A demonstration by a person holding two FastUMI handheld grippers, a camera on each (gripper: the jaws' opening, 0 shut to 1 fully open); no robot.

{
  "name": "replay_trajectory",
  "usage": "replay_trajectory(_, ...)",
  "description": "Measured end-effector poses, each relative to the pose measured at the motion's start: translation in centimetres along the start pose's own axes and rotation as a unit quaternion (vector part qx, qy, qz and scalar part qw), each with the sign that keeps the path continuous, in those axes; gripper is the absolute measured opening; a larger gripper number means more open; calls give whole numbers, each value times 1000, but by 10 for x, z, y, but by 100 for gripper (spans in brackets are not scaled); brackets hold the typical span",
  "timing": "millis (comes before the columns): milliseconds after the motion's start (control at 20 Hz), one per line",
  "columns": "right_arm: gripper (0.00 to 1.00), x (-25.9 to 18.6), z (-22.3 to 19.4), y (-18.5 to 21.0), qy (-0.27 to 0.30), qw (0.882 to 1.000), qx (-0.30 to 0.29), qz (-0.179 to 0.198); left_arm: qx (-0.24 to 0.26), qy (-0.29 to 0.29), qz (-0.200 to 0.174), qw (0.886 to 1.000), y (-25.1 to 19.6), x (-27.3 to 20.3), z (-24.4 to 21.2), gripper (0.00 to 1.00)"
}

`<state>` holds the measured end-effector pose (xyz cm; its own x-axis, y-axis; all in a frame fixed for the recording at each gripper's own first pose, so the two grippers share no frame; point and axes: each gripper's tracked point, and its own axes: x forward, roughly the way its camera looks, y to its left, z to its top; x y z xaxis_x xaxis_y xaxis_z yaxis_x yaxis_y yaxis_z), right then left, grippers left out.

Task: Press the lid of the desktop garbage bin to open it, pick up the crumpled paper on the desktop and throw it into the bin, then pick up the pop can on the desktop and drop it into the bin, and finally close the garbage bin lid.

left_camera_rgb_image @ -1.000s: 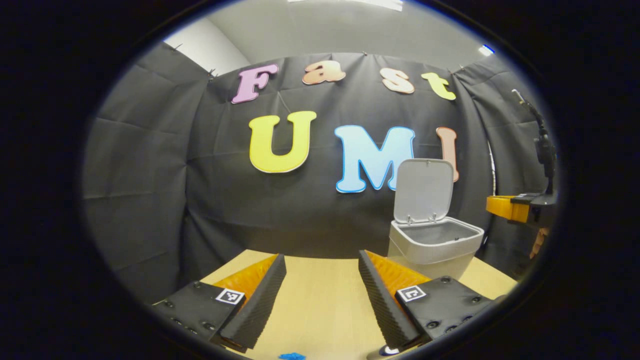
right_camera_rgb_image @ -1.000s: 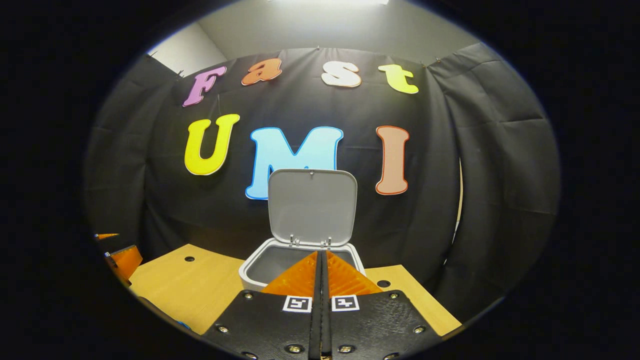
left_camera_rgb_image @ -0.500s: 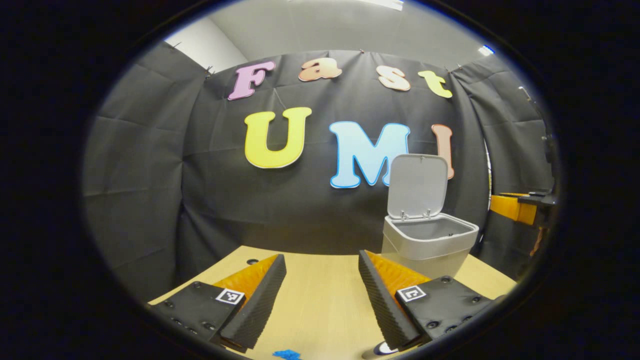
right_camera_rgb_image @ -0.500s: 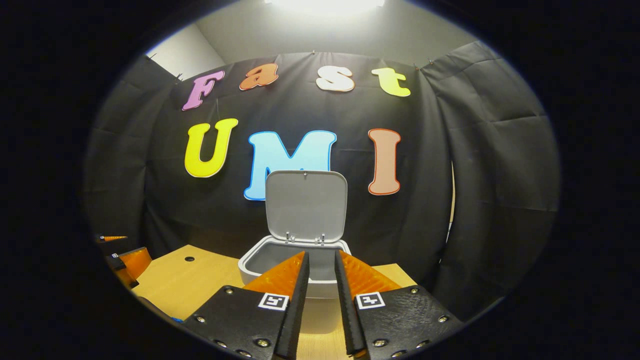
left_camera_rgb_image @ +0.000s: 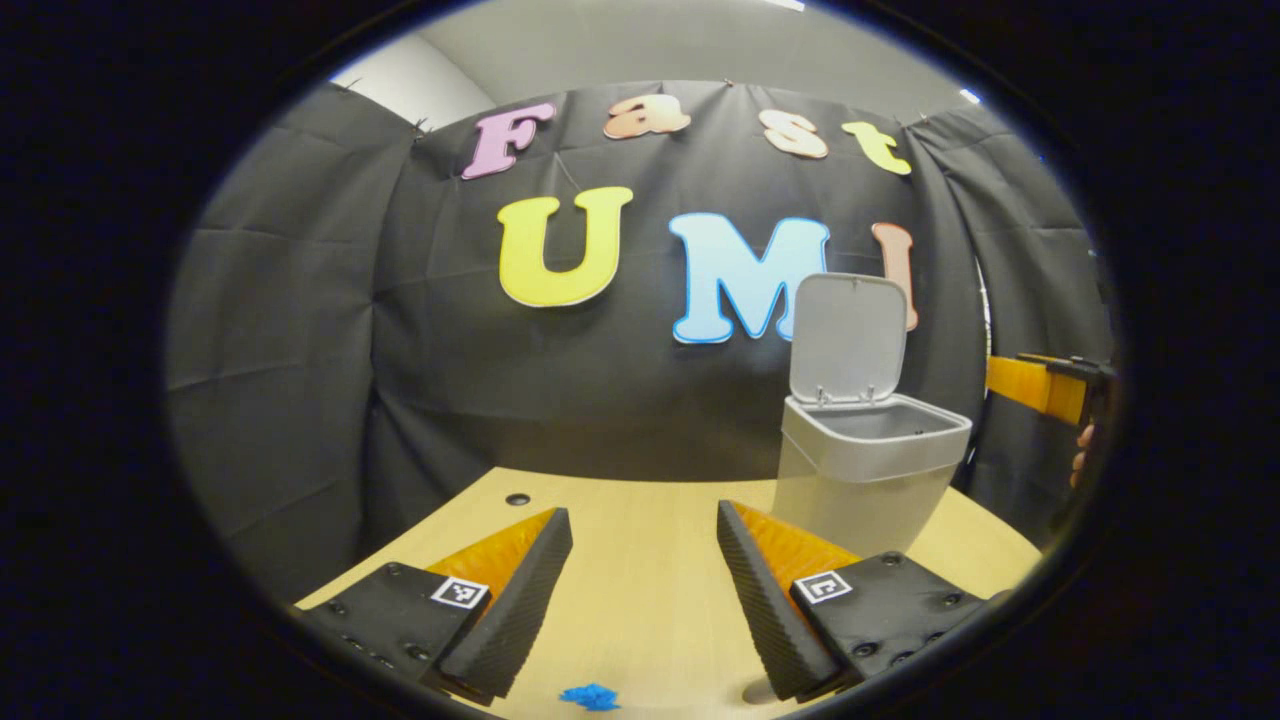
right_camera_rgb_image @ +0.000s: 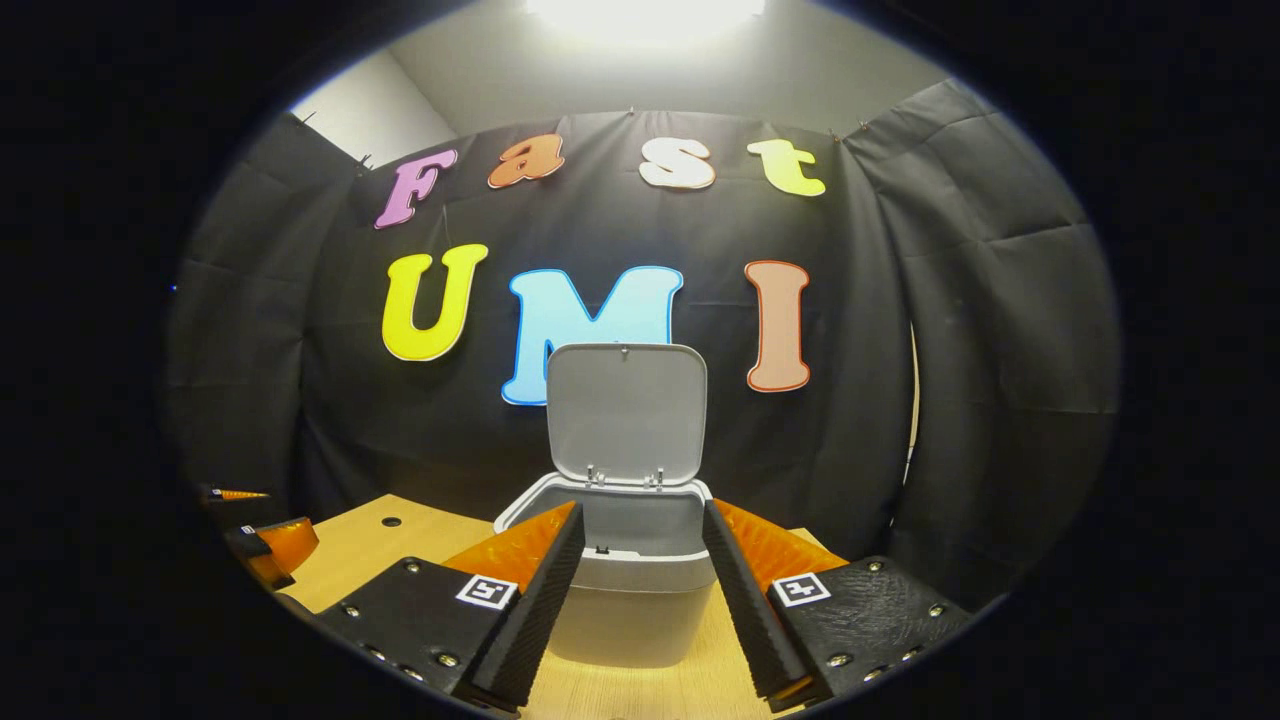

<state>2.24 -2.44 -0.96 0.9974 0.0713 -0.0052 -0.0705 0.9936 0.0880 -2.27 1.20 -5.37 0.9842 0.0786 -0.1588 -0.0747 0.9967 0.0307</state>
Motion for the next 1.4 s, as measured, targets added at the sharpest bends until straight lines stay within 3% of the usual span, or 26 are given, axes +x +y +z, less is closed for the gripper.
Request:
replay_trajectory(150,91,-4,-2,8,-2,1000,-2,7,-6,23,1,1000,8,-3,-22,96)
replay_trajectory(250,94,-5,-3,12,-2,1000,-11,7,-9,42,-1,999,13,-5,-40,96)
replay_trajectory(750,94,-23,-12,31,8,999,-21,27,5,153,-44,987,4,-22,-159,94)
replay_trajectory(950,94,-39,-16,30,23,999,-19,-16,10,195,-55,979,19,-27,-203,99)
replay_trajectory(1400,94,-74,-26,36,56,992,-26,-109,32,254,-96,962,49,-30,-274,97)
